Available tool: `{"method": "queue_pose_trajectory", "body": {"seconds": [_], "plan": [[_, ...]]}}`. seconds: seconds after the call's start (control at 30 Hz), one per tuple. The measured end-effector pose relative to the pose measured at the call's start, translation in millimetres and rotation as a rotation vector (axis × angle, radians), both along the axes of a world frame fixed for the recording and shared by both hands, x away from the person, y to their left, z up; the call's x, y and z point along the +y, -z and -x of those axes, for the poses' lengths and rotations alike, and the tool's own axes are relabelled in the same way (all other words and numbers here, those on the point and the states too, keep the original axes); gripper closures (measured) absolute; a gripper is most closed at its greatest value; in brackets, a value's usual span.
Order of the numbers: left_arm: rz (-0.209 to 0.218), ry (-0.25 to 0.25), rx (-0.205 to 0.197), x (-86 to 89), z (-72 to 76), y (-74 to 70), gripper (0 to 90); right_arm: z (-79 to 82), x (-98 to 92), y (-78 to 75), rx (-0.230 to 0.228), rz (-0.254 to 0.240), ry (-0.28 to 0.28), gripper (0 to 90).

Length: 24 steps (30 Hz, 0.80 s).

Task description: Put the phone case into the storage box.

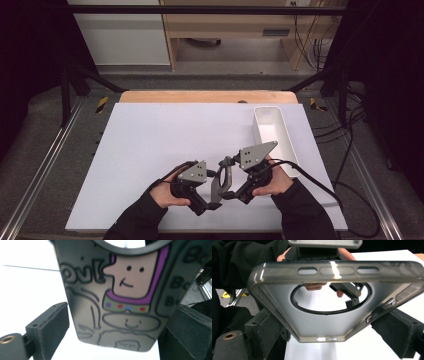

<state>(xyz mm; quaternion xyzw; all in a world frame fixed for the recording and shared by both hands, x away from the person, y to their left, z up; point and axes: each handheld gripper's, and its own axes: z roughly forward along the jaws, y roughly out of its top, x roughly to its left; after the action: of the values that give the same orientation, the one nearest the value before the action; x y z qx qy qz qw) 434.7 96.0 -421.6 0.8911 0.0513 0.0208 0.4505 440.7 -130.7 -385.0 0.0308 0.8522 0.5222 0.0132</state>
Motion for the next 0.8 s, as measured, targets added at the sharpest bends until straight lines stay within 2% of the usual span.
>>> {"method": "queue_pose_trajectory", "body": {"seconds": [0.17,0.43,0.7,0.8], "plan": [[0.021,-0.047,-0.009,12.4,0.3,-2.3,1.9,-2.7,-4.7,-4.7,-0.002,-0.012,0.051,12.2],[0.078,-0.127,-0.015,32.4,0.2,-5.5,1.3,-6.1,-10.3,-10.8,-0.005,-0.026,0.144,12.1],[0.118,-0.248,-0.037,51.4,-2.6,-6.1,0.5,-9.1,-23.5,-15.0,-0.009,-0.067,0.242,12.1],[0.131,-0.283,-0.032,57.5,-3.9,-5.2,0.5,-9.3,-28.2,-16.6,-0.017,-0.080,0.271,12.1]]}}
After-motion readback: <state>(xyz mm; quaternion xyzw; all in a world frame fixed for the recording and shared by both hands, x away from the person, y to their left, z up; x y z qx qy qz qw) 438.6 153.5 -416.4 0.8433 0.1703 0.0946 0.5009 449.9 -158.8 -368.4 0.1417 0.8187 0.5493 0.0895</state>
